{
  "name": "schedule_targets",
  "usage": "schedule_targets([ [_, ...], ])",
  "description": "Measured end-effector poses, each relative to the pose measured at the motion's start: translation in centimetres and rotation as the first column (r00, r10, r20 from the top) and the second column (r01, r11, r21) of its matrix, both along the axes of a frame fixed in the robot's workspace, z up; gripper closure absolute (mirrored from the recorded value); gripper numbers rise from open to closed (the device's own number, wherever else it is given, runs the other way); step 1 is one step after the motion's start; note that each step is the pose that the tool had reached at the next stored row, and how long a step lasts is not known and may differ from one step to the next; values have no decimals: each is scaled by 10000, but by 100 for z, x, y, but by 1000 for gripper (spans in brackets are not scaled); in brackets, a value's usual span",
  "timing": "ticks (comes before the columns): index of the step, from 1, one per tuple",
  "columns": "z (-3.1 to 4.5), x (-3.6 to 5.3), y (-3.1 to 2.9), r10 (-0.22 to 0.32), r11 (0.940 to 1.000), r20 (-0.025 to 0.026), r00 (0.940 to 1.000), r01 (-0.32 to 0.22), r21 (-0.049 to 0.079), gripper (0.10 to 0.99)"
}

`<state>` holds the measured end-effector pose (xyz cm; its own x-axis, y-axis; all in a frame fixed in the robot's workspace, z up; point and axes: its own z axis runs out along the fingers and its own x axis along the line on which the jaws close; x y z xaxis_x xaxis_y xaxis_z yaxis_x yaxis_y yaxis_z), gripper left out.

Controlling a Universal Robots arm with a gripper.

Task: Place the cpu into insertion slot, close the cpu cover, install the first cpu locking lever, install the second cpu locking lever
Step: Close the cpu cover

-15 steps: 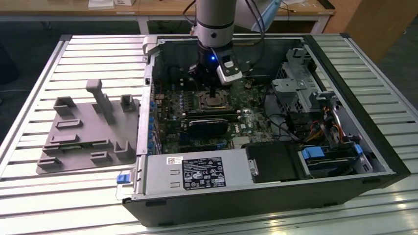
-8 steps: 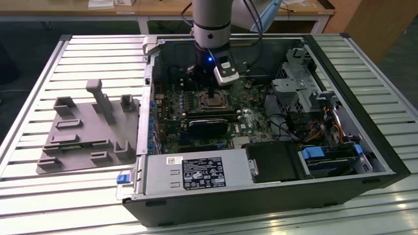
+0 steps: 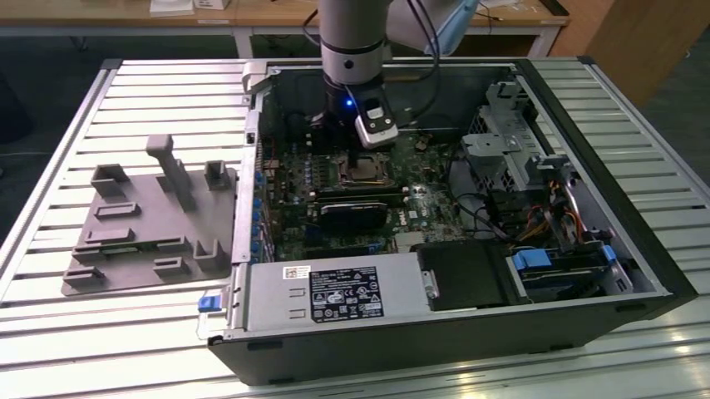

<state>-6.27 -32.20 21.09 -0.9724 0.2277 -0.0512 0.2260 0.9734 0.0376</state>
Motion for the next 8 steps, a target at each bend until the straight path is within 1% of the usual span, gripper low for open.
schedule_targets([
  [8, -55, -86, 0, -78, 10000, 0, 10000, 78, 0, 980],
])
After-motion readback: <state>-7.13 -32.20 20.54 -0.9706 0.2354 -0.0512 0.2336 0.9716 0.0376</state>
